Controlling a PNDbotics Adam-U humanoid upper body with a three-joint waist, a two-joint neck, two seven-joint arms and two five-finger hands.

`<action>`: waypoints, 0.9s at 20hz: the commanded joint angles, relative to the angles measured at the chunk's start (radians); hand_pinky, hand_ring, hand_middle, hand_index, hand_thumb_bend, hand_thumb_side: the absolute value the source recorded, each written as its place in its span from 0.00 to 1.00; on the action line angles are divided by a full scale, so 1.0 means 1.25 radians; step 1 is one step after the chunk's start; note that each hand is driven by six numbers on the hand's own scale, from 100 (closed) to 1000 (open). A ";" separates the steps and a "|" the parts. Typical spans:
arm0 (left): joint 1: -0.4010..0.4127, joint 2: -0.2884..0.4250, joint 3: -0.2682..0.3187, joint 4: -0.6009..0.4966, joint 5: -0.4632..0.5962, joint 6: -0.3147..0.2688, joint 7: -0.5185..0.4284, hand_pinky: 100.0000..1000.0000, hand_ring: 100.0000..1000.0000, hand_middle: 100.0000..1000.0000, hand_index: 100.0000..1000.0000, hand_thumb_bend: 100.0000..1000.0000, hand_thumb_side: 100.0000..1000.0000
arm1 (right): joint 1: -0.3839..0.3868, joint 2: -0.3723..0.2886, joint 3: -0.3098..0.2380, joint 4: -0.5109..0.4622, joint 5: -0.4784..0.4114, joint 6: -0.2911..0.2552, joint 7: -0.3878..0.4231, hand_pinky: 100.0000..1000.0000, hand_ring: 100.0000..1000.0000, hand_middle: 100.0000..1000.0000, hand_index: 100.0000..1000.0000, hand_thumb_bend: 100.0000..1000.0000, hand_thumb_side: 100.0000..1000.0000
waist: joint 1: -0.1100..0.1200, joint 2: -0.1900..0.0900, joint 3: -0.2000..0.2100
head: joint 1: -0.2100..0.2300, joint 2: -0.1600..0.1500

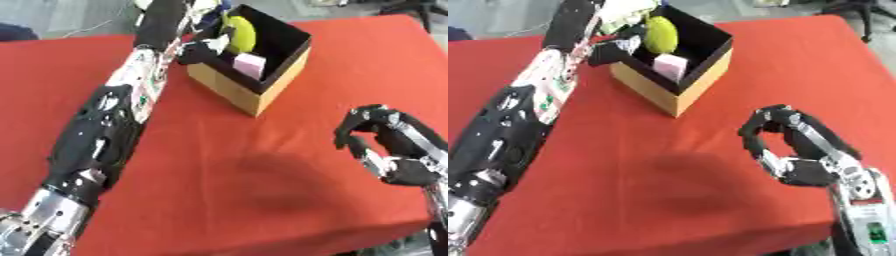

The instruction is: Pick up objects on the table and place them in the box.

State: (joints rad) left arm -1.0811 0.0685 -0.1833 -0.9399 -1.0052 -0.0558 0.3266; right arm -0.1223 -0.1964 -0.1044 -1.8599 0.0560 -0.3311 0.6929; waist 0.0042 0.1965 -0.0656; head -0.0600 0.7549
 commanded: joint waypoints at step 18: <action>0.417 0.278 -0.004 -0.746 0.742 -0.016 -0.215 0.66 0.71 0.70 0.85 0.00 0.73 | 0.004 -0.005 -0.029 -0.008 0.007 0.007 -0.034 0.49 0.43 0.42 0.60 0.00 0.41 | -0.010 -0.016 0.074 | -0.011 0.011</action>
State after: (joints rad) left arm -0.5508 0.4083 -0.2065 -1.8245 -0.0971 -0.0760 0.0667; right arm -0.1133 -0.1959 -0.1328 -1.8550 0.0605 -0.3228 0.6560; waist -0.0086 0.1906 0.0294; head -0.0784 0.7645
